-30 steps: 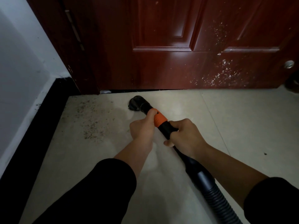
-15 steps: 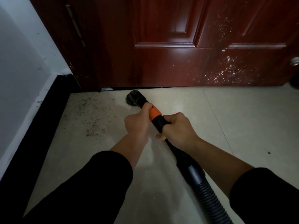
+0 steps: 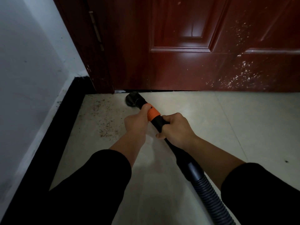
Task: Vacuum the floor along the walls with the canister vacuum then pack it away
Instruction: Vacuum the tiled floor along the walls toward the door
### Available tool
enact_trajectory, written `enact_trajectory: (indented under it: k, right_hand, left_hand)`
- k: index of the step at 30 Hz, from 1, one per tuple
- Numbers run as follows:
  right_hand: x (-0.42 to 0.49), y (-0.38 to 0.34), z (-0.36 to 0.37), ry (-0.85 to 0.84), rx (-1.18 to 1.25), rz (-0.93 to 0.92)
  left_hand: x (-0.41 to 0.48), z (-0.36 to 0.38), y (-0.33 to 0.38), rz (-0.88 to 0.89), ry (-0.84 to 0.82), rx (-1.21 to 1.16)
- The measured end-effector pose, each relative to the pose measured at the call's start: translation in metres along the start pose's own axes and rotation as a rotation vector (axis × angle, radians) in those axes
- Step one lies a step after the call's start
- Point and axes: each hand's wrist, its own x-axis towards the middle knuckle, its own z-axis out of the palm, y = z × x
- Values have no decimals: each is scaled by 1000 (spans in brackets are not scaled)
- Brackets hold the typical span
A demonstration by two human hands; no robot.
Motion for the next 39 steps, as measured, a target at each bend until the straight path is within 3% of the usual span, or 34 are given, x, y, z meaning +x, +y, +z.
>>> enact_trajectory:
  k: [39]
  right_hand:
    - [-74,18,-13,-114,-238,-56]
  left_hand:
    - [-68,-36,-40,-9,-68,14]
